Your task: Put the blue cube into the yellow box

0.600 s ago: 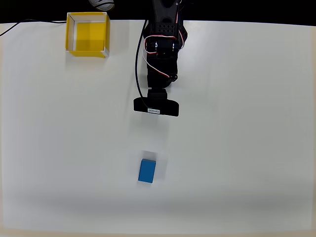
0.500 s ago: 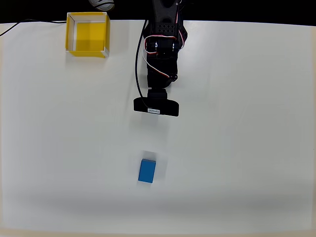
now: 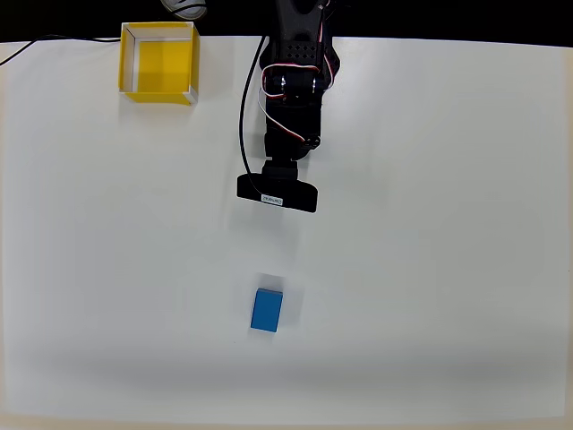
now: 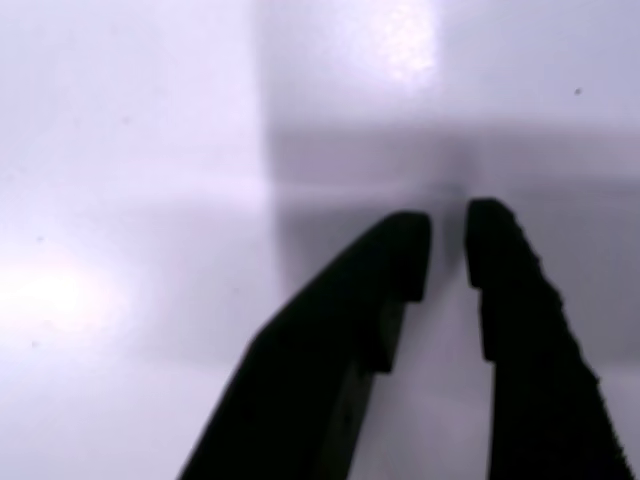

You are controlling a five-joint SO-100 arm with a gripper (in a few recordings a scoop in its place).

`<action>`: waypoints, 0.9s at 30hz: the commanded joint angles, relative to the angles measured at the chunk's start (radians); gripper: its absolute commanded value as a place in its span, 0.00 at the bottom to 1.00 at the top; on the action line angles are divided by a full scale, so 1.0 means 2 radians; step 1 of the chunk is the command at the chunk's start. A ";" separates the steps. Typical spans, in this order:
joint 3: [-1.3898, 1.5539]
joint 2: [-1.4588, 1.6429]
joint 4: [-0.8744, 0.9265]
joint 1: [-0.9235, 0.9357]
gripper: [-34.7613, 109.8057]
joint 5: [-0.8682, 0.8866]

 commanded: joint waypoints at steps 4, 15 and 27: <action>-0.019 -0.041 -0.051 0.025 0.29 -0.031; -0.269 -0.311 -0.227 0.081 0.48 -0.014; -0.511 -0.590 -0.346 0.114 0.48 0.022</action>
